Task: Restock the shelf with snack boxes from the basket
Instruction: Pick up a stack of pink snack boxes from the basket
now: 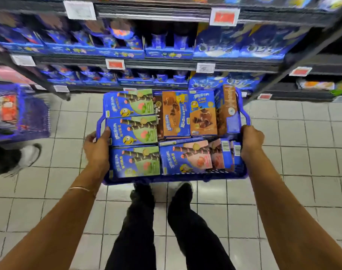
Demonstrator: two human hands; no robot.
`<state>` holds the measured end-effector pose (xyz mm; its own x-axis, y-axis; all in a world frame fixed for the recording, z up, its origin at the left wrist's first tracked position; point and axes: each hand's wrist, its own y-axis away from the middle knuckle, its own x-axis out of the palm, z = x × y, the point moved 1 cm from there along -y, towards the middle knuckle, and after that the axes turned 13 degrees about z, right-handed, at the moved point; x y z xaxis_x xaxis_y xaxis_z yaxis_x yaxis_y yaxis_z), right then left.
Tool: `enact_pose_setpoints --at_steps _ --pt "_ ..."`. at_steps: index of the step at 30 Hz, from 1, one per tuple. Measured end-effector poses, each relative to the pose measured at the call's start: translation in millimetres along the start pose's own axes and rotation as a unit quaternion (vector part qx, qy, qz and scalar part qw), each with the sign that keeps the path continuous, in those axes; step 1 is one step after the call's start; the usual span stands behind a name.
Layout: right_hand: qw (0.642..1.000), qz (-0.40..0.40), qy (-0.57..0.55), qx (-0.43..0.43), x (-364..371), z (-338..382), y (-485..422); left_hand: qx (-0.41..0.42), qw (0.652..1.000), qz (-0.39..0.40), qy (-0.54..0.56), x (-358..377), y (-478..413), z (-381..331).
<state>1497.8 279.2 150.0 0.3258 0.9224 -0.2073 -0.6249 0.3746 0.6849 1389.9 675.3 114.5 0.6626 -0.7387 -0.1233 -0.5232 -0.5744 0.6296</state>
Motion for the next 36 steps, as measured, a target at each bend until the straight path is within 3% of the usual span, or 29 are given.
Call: enact_pose_setpoints --at_steps 4,14,25,32,36 --pt "0.999 -0.031 -0.012 0.006 45.4 -39.7 -96.3 -0.004 1.0 0.019 -0.002 41.9 -106.6 45.9" --pt "0.999 0.025 -0.013 -0.02 109.5 -117.5 -247.5 0.016 1.0 0.021 0.009 107.8 -274.7 132.2" --pt "0.99 0.075 -0.115 -0.037 124.7 -146.1 -311.4 0.07 0.997 0.018 -0.018 125.8 -327.7 153.7" --pt "0.995 0.064 -0.069 -0.041 131.5 -141.6 -305.3 0.054 0.997 0.027 -0.041 133.4 -326.9 151.0" --pt "0.99 0.134 -0.034 -0.026 118.8 -136.1 -302.6 0.027 0.997 0.041 -0.066 133.1 -321.9 140.9"
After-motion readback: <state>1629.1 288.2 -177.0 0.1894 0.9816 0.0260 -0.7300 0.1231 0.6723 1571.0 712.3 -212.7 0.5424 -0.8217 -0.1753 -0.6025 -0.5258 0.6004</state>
